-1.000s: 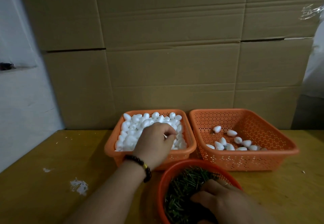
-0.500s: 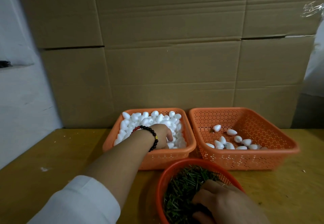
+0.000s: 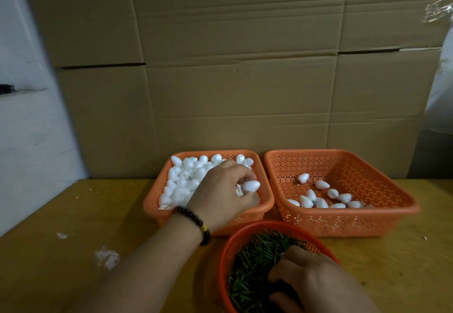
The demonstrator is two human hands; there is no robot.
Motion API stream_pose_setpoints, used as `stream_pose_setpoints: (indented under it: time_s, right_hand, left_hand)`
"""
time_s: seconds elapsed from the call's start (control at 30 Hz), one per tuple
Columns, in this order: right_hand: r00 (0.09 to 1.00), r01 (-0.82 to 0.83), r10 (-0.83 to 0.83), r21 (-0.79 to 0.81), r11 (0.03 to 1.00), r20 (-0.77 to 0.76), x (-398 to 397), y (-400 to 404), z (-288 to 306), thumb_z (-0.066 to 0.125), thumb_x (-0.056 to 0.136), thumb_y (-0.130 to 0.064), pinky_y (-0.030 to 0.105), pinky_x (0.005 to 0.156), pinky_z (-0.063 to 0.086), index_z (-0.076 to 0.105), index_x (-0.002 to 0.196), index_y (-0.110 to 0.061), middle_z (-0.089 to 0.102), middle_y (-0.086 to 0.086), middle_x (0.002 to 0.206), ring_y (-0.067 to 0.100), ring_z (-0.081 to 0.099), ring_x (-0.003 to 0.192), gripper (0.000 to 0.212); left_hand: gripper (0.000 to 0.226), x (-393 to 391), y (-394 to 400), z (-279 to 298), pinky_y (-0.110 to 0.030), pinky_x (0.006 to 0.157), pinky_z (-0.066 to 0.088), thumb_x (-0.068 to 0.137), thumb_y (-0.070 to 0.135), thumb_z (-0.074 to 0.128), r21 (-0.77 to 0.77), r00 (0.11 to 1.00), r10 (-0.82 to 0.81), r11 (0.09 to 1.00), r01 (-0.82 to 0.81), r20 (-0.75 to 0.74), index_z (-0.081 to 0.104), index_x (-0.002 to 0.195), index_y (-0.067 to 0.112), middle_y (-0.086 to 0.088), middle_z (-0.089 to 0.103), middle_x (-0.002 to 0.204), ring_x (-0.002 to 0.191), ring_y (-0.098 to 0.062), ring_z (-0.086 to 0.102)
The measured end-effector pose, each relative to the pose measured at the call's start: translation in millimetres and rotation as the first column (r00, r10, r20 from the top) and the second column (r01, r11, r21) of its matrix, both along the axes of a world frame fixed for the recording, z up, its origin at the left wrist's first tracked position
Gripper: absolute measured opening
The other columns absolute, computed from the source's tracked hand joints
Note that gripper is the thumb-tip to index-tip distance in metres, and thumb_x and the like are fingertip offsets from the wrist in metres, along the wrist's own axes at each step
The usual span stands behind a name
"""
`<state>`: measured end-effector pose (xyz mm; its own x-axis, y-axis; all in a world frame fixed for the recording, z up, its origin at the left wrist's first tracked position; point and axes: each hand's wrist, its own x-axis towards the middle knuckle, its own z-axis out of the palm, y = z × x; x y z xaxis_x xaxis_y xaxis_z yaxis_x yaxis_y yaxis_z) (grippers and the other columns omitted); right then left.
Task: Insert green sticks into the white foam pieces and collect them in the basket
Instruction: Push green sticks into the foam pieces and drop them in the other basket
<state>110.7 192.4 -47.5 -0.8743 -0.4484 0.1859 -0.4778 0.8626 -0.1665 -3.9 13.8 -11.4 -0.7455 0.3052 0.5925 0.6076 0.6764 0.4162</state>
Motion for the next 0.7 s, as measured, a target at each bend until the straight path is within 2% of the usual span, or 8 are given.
stream_pose_setpoints:
  time_s: [0.07, 0.13, 0.2, 0.27, 0.33, 0.4, 0.57, 0.7]
  right_hand:
    - [1.000, -0.002, 0.002, 0.000, 1.000, -0.005, 0.4, -1.7, 0.0, 0.040, 0.090, -0.059, 0.015, 0.098, 0.032, 0.044, 0.128, -0.043, 0.040, -0.024, 0.123, -0.001, 0.043, 0.116, 0.042]
    - [1.000, 0.003, -0.003, -0.033, 0.999, -0.017, -3.7, 2.0, -6.4, 0.040, 0.088, -0.061, 0.015, 0.096, 0.033, 0.044, 0.128, -0.044, 0.041, -0.025, 0.121, -0.001, 0.044, 0.113, 0.043]
    - [1.000, -0.001, -0.001, -0.059, 0.998, -0.030, -2.5, 1.6, -6.9, 0.041, 0.087, -0.063, 0.014, 0.095, 0.034, 0.045, 0.125, -0.045, 0.041, -0.026, 0.119, -0.002, 0.046, 0.111, 0.042]
    - [0.999, -0.001, -0.002, -0.066, 0.998, -0.046, -3.5, 1.6, -10.2, 0.041, 0.086, -0.062, 0.015, 0.095, 0.035, 0.045, 0.124, -0.046, 0.041, -0.027, 0.120, -0.002, 0.047, 0.111, 0.042]
    - [0.999, -0.002, 0.000, -0.051, 0.999, -0.046, -3.7, 0.6, -13.4, 0.040, 0.086, -0.061, 0.018, 0.096, 0.037, 0.044, 0.127, -0.046, 0.041, -0.025, 0.125, 0.001, 0.048, 0.113, 0.043]
    - [0.999, -0.007, 0.003, -0.064, 0.998, -0.051, -5.8, 1.8, -17.2, 0.041, 0.086, -0.059, 0.018, 0.096, 0.038, 0.044, 0.128, -0.046, 0.042, -0.023, 0.128, 0.002, 0.049, 0.114, 0.044]
    - [0.999, 0.013, -0.017, -0.108, 0.994, -0.037, -3.8, 1.2, -14.4, 0.044, 0.083, -0.061, 0.019, 0.093, 0.041, 0.048, 0.122, -0.047, 0.046, -0.023, 0.121, 0.002, 0.051, 0.110, 0.041]
    - [0.997, 0.003, -0.017, -0.174, 0.985, -0.078, -1.6, -0.3, -13.6, 0.049, 0.086, -0.055, 0.021, 0.088, 0.044, 0.054, 0.115, -0.045, 0.054, -0.019, 0.109, 0.005, 0.055, 0.102, 0.031]
  left_hand:
    - [0.011, 31.5, 3.8, -3.4, -0.013, 0.079, 0.050, 0.078, 0.022, 0.071, 0.225, 0.997, -0.077, 0.972, 0.071, 0.017, 0.069, 0.087, 0.027, 0.011, 0.063, 0.091, 0.084, 0.001, 0.062]
    - [0.014, 59.2, 7.7, -10.8, -0.022, 0.077, 0.054, 0.073, 0.024, 0.072, 0.502, 0.967, -0.189, 0.861, 0.079, 0.172, 0.071, 0.087, 0.025, 0.004, 0.069, 0.091, 0.084, -0.004, 0.066]
    - [0.026, 79.2, 11.6, -17.8, -0.033, 0.081, 0.056, 0.065, 0.022, 0.078, 0.773, 0.843, -0.431, 0.634, 0.028, 0.323, 0.074, 0.090, 0.021, -0.008, 0.071, 0.090, 0.087, -0.015, 0.065]
    - [0.031, 89.2, 17.0, -25.2, -0.036, 0.078, 0.057, 0.058, 0.010, 0.080, 0.903, 0.690, -0.633, 0.423, -0.071, 0.351, 0.075, 0.088, 0.014, -0.013, 0.070, 0.089, 0.087, -0.022, 0.067]
    - [0.023, 95.8, 23.0, -27.1, -0.031, 0.067, 0.057, 0.060, -0.002, 0.073, 0.945, 0.597, -0.734, 0.273, -0.178, 0.324, 0.076, 0.082, 0.007, -0.017, 0.069, 0.084, 0.079, -0.025, 0.070]
    - [0.021, 98.5, 28.0, -25.8, -0.029, 0.060, 0.057, 0.061, -0.005, 0.068, 0.950, 0.569, -0.764, 0.198, -0.240, 0.303, 0.074, 0.080, 0.003, -0.019, 0.068, 0.079, 0.072, -0.026, 0.070]
    - [0.023, 96.1, 25.0, -17.5, -0.029, 0.061, 0.058, 0.066, -0.008, 0.073, 0.945, 0.528, -0.797, 0.157, -0.286, 0.292, 0.074, 0.086, 0.003, -0.018, 0.069, 0.084, 0.074, -0.025, 0.070]
    - [0.022, 94.5, 22.4, -16.8, -0.029, 0.059, 0.058, 0.068, -0.002, 0.064, 0.923, 0.482, -0.820, 0.136, -0.361, 0.309, 0.076, 0.085, 0.002, -0.019, 0.070, 0.085, 0.074, -0.025, 0.070]
